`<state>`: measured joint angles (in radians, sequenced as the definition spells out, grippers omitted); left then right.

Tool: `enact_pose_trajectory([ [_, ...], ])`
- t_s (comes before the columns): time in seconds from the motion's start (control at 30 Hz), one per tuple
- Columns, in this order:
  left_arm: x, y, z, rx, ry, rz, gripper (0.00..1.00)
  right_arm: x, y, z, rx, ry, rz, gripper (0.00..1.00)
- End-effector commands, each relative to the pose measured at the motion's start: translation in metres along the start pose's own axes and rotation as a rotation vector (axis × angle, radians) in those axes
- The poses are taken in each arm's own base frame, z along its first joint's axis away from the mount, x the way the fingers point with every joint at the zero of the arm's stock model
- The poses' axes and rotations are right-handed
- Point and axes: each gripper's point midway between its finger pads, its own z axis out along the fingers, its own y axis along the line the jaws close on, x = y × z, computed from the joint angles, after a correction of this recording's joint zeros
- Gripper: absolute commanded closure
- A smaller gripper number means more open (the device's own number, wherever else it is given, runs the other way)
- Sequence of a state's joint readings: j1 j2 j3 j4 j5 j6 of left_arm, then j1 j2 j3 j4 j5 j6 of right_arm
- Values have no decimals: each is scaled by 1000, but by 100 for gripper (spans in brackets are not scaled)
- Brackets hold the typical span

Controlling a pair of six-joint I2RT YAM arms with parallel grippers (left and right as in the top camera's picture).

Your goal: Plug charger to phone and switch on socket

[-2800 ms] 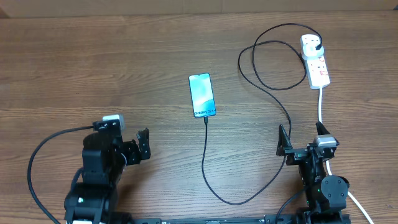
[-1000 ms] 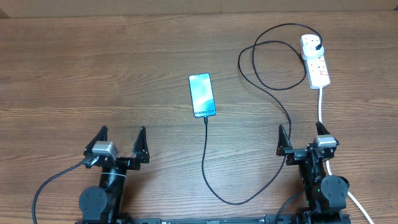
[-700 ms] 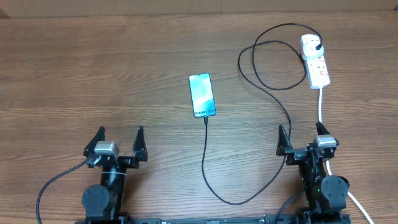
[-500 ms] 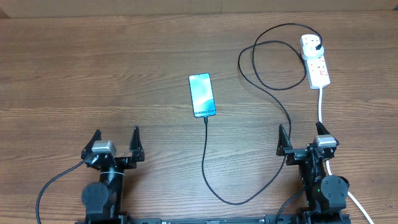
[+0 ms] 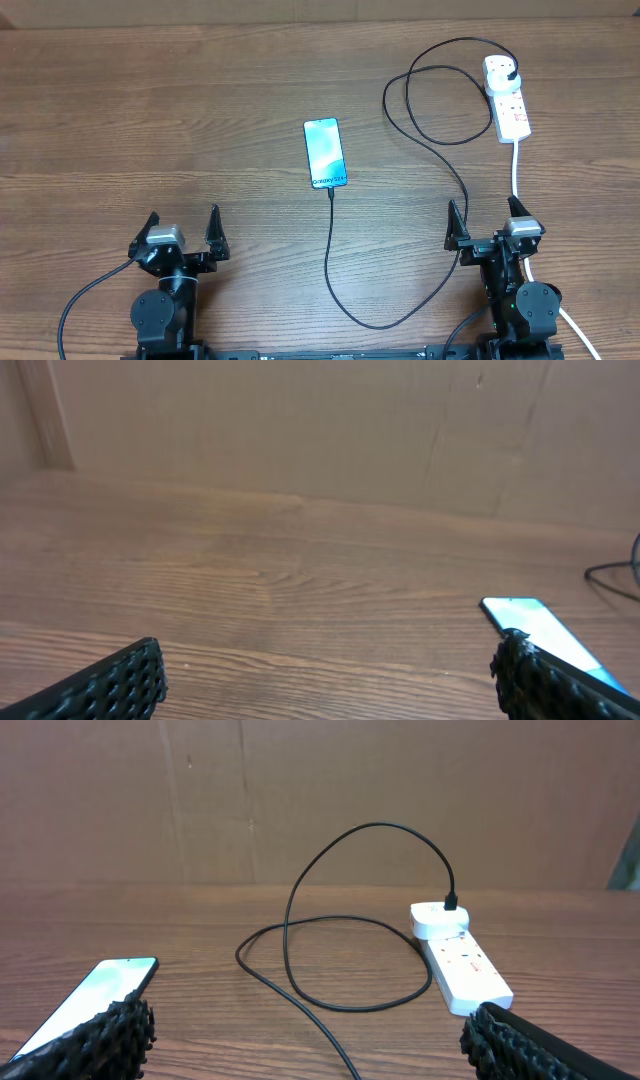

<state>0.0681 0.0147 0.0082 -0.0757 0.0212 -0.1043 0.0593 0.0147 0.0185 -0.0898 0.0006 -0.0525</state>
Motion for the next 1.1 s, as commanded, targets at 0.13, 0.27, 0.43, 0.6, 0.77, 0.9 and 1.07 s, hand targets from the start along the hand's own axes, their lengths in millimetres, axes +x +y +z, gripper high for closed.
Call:
enact_pose_trajectory([
  [0.13,0,5,0,-28,-4,100,0,1,-2,0,9,-7,-5,0],
  [0.27,0,3,0,-14,-3,97,0,1,-2,0,9,-7,-5,0],
  [0.43,0,1,0,-9,-2,98,1,1,-2,0,9,-7,-5,0],
  [0.6,0,1,0,-9,-2,98,0,1,-2,0,9,-7,-5,0],
  [0.77,0,1,0,-9,-6,98,1,1,-2,0,9,-7,-5,0],
  [0.9,0,1,0,-10,-6,98,1,1,-2,0,9,-7,-5,0],
  [1.07,0,1,0,-10,-6,98,1,1,-2,0,9,-7,-5,0],
])
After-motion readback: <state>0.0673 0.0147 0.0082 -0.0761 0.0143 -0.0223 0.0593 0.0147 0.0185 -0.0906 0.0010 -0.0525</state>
